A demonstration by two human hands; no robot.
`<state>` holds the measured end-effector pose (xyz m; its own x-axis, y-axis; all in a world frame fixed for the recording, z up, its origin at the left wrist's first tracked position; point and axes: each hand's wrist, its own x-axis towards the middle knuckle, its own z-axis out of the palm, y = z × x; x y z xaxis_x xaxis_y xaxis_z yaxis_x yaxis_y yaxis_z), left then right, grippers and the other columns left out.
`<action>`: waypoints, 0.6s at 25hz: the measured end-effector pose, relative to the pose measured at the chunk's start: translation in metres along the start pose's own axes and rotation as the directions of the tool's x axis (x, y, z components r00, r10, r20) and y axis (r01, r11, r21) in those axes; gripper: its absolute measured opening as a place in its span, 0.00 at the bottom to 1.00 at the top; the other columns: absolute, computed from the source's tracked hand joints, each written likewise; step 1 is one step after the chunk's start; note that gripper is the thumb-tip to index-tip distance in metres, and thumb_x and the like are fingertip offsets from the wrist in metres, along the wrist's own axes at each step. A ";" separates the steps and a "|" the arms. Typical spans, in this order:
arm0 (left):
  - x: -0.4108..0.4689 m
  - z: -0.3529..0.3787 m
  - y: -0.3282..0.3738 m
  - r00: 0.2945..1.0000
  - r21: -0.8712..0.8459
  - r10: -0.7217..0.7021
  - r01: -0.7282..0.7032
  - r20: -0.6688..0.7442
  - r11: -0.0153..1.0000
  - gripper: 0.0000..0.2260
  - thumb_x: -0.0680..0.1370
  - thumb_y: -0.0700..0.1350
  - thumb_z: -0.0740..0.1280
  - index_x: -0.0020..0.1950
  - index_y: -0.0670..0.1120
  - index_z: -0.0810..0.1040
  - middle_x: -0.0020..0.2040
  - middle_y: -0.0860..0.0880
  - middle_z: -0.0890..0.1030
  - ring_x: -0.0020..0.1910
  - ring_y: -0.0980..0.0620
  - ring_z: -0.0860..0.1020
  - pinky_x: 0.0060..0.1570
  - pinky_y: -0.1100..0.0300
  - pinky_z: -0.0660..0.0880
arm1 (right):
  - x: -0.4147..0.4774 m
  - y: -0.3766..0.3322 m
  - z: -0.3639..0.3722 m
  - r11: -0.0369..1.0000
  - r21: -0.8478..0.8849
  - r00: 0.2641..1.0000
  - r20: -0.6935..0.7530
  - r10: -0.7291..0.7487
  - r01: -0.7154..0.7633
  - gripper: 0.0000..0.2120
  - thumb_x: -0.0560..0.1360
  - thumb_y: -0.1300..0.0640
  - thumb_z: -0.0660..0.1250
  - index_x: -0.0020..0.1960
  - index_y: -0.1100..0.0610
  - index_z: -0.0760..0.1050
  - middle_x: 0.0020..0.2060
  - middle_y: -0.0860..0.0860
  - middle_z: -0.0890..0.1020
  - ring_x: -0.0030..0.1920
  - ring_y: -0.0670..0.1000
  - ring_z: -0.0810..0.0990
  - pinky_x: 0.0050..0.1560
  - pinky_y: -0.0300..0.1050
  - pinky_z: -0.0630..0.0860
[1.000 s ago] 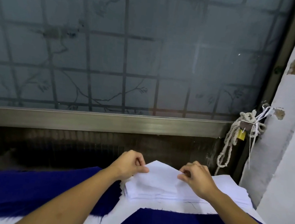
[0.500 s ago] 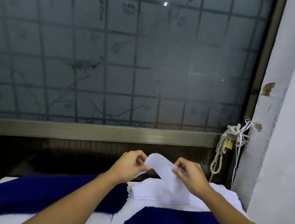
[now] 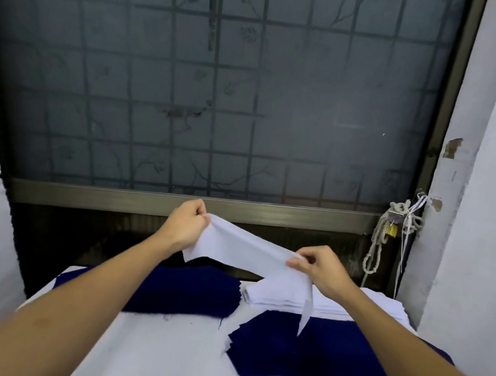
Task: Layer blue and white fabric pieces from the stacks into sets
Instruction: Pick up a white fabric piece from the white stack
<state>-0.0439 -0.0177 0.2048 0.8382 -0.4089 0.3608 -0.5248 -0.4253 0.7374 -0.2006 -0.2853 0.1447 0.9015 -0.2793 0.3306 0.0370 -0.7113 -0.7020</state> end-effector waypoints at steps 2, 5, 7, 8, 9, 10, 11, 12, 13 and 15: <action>-0.013 -0.019 -0.014 0.999 0.049 -0.026 0.027 -0.021 0.998 0.09 0.82 0.42 0.61 0.42 0.45 0.68 0.37 0.49 0.72 0.37 0.50 0.68 0.37 0.54 0.64 | -0.010 -0.007 0.002 0.997 0.070 1.000 0.000 0.016 -0.016 0.07 0.76 0.52 0.74 0.41 0.52 0.84 0.33 0.45 0.83 0.34 0.41 0.80 0.34 0.32 0.71; -0.036 -0.035 -0.040 0.997 0.088 -0.065 0.068 -0.035 0.994 0.08 0.85 0.45 0.60 0.47 0.44 0.70 0.39 0.48 0.76 0.36 0.50 0.72 0.33 0.58 0.67 | -0.028 -0.008 0.005 0.993 0.112 0.999 -0.016 0.043 -0.041 0.07 0.75 0.50 0.75 0.42 0.53 0.86 0.38 0.50 0.86 0.38 0.45 0.83 0.38 0.37 0.75; -0.056 -0.043 -0.058 0.993 0.088 -0.090 0.096 -0.073 0.991 0.07 0.85 0.47 0.60 0.50 0.46 0.72 0.44 0.47 0.78 0.40 0.50 0.76 0.33 0.60 0.69 | -0.043 -0.005 0.008 0.985 0.149 0.996 0.000 0.089 -0.088 0.08 0.76 0.49 0.74 0.44 0.53 0.86 0.40 0.51 0.86 0.42 0.49 0.84 0.43 0.43 0.77; -0.063 -0.046 -0.066 0.990 0.075 -0.099 0.107 -0.100 0.991 0.06 0.85 0.48 0.61 0.51 0.47 0.73 0.46 0.48 0.79 0.45 0.50 0.78 0.38 0.60 0.71 | -0.049 -0.002 0.008 0.978 0.166 0.992 0.013 0.122 -0.122 0.08 0.76 0.49 0.73 0.45 0.54 0.86 0.42 0.52 0.86 0.45 0.52 0.84 0.47 0.47 0.78; -0.073 -0.050 -0.073 0.987 0.061 -0.106 0.114 -0.123 0.992 0.06 0.85 0.48 0.63 0.52 0.46 0.75 0.48 0.49 0.79 0.49 0.51 0.78 0.43 0.59 0.71 | -0.056 0.000 0.010 0.971 0.175 0.987 0.023 0.158 -0.160 0.09 0.77 0.50 0.73 0.46 0.55 0.86 0.43 0.54 0.86 0.47 0.55 0.84 0.50 0.50 0.79; -0.081 -0.053 -0.079 0.984 0.049 -0.107 0.114 -0.140 0.992 0.06 0.84 0.48 0.64 0.53 0.46 0.76 0.49 0.50 0.80 0.50 0.52 0.78 0.46 0.58 0.71 | -0.062 0.002 0.010 0.963 0.182 0.980 0.027 0.195 -0.197 0.10 0.77 0.50 0.72 0.47 0.56 0.85 0.45 0.56 0.85 0.49 0.56 0.83 0.54 0.52 0.79; -0.090 -0.054 -0.085 0.982 0.040 -0.100 0.107 -0.157 0.993 0.07 0.84 0.48 0.65 0.53 0.46 0.78 0.48 0.51 0.81 0.49 0.53 0.78 0.46 0.58 0.71 | -0.068 0.005 0.011 0.953 0.201 0.973 0.028 0.227 -0.228 0.10 0.78 0.50 0.72 0.48 0.57 0.84 0.47 0.57 0.84 0.51 0.56 0.82 0.56 0.53 0.79; -0.098 -0.054 -0.090 0.980 0.033 -0.088 0.096 -0.177 0.995 0.07 0.83 0.49 0.66 0.53 0.47 0.79 0.46 0.52 0.81 0.47 0.54 0.79 0.44 0.59 0.72 | -0.074 0.008 0.012 0.936 0.243 0.966 0.027 0.257 -0.256 0.10 0.78 0.50 0.71 0.50 0.57 0.84 0.49 0.57 0.84 0.53 0.55 0.82 0.58 0.52 0.79; -0.107 -0.053 -0.094 0.977 0.025 -0.082 0.088 -0.197 0.996 0.06 0.83 0.49 0.67 0.52 0.47 0.80 0.45 0.52 0.82 0.45 0.55 0.79 0.42 0.59 0.72 | -0.080 0.010 0.013 0.912 0.301 0.958 0.023 0.286 -0.280 0.10 0.78 0.50 0.71 0.52 0.56 0.83 0.51 0.55 0.84 0.54 0.55 0.81 0.58 0.52 0.79; -0.124 -0.048 -0.103 0.970 -0.009 -0.100 0.100 -0.222 0.995 0.07 0.83 0.49 0.67 0.53 0.47 0.80 0.43 0.52 0.82 0.43 0.54 0.79 0.39 0.60 0.72 | -0.094 0.012 0.016 0.854 0.417 0.940 0.003 0.342 -0.312 0.10 0.78 0.51 0.71 0.53 0.56 0.83 0.49 0.54 0.84 0.52 0.54 0.81 0.54 0.49 0.80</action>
<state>-0.0868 0.1157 0.1120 0.8983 -0.1749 0.4031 -0.4367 -0.4565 0.7752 -0.2782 -0.2575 0.0949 0.8613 -0.5035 0.0684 -0.0702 -0.2511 -0.9654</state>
